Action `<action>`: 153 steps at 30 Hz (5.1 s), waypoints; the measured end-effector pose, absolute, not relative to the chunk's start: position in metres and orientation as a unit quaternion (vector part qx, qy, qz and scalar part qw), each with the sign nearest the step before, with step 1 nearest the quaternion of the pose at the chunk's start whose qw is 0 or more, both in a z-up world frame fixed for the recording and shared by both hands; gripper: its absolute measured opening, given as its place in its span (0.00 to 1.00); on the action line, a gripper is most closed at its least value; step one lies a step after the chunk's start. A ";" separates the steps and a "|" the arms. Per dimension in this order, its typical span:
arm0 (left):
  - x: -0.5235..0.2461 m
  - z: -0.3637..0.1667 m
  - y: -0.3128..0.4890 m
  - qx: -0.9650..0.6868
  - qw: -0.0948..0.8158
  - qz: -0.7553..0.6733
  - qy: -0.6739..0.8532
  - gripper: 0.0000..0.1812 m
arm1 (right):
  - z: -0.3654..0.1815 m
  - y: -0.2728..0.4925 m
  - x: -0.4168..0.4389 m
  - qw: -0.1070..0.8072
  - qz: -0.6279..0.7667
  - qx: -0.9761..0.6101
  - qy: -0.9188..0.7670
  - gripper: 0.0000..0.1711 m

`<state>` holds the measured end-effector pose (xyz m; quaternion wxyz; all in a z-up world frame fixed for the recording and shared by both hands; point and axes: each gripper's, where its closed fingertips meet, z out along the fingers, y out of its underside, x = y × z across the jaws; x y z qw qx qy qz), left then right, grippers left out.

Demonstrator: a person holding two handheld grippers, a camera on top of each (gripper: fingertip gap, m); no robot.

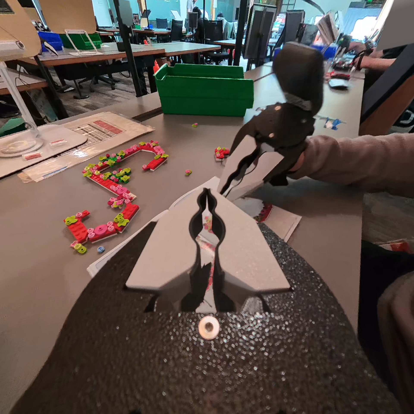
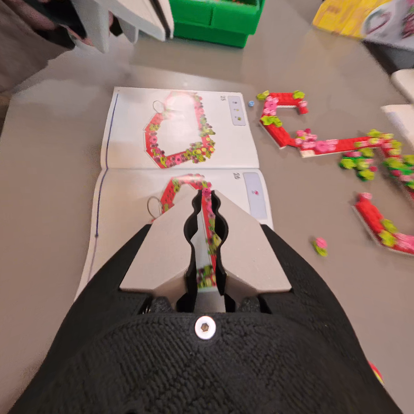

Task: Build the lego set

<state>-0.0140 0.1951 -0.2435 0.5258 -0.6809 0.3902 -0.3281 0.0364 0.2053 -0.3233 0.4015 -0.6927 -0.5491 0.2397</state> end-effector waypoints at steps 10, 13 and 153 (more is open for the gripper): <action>0.133 -0.239 0.174 -0.647 0.437 -0.514 0.355 0.12 | -0.236 0.191 0.167 0.684 -0.060 -0.455 -0.566 0.04; 0.174 -0.246 0.182 -0.637 0.433 -0.501 0.395 0.19 | -0.241 0.189 0.192 0.698 -0.125 -0.395 -0.584 0.04; 0.259 -0.352 0.193 -0.556 0.201 -0.342 0.730 0.05 | -0.344 0.199 0.259 0.501 0.000 -0.432 -0.750 0.00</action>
